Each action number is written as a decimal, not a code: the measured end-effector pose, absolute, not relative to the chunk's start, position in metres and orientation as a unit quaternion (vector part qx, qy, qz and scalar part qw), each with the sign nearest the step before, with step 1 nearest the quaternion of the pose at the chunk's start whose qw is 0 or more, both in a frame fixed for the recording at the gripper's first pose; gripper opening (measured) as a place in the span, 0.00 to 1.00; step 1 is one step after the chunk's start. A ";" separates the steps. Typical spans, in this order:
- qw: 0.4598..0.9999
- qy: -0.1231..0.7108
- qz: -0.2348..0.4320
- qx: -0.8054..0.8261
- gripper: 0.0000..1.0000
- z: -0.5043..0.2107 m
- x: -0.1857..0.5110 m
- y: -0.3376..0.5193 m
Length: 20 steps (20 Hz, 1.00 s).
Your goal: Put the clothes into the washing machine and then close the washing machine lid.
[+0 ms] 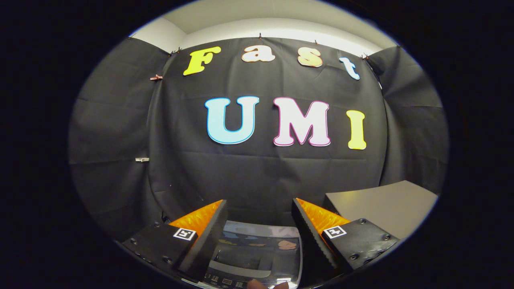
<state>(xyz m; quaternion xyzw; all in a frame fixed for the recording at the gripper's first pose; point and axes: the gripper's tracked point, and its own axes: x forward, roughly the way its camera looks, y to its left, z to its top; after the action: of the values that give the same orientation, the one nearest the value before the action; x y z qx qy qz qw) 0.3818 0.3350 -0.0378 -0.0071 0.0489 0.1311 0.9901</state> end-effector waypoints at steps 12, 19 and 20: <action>0.995 0.007 0.101 0.022 0.99 0.041 0.307 0.219; 0.997 -0.010 0.069 0.032 0.99 0.066 0.264 0.150; 0.997 -0.012 0.065 0.032 0.99 0.067 0.258 0.142</action>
<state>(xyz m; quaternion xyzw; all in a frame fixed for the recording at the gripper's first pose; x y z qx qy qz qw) 0.2584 0.1419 0.0672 0.0321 -0.0117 0.0654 0.9973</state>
